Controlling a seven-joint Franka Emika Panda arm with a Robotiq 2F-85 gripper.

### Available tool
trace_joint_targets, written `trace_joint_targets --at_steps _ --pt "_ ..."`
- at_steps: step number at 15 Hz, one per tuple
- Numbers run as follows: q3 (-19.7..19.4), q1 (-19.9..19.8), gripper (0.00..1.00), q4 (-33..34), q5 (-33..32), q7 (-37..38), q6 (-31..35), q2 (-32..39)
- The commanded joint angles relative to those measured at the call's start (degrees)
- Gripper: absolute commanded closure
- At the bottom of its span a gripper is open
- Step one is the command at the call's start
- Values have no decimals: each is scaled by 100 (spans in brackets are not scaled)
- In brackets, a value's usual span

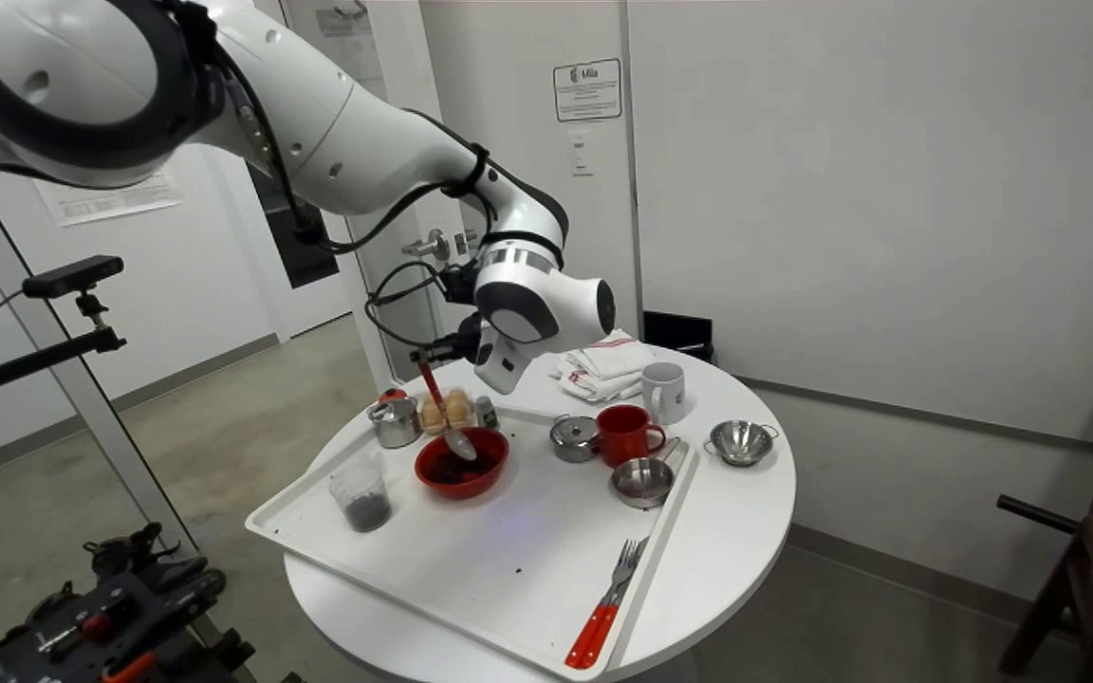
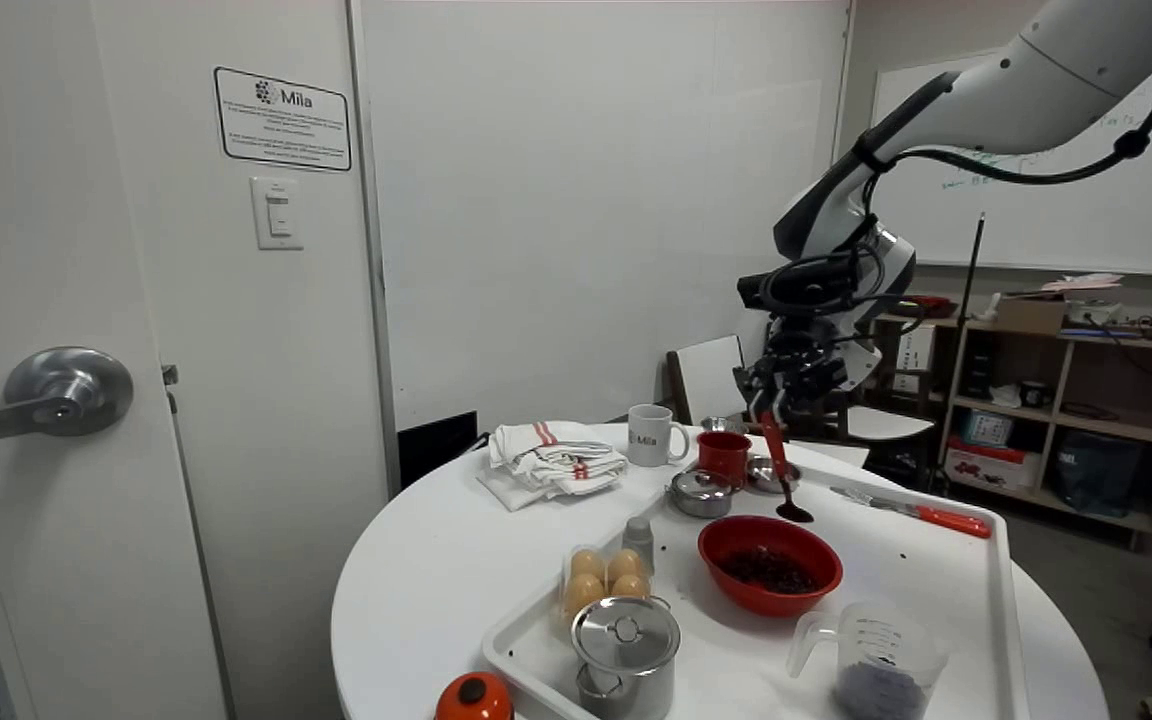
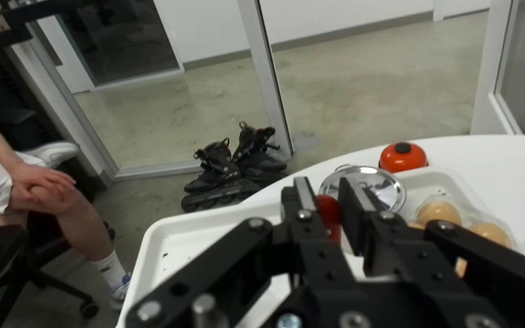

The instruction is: Use the spoon to stir the contents in the orange bowl

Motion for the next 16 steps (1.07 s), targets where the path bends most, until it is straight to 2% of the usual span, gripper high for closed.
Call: trace_joint_targets --at_steps 1,4,9,16 --pt "-265 326 95 -730 -750 305 498 -714" --pt "-365 505 95 -1209 -1379 458 1010 -1148" --pt "-391 744 95 -1876 -2818 690 1890 -1561" --pt "-237 806 95 -2837 -4871 265 3224 -1893"
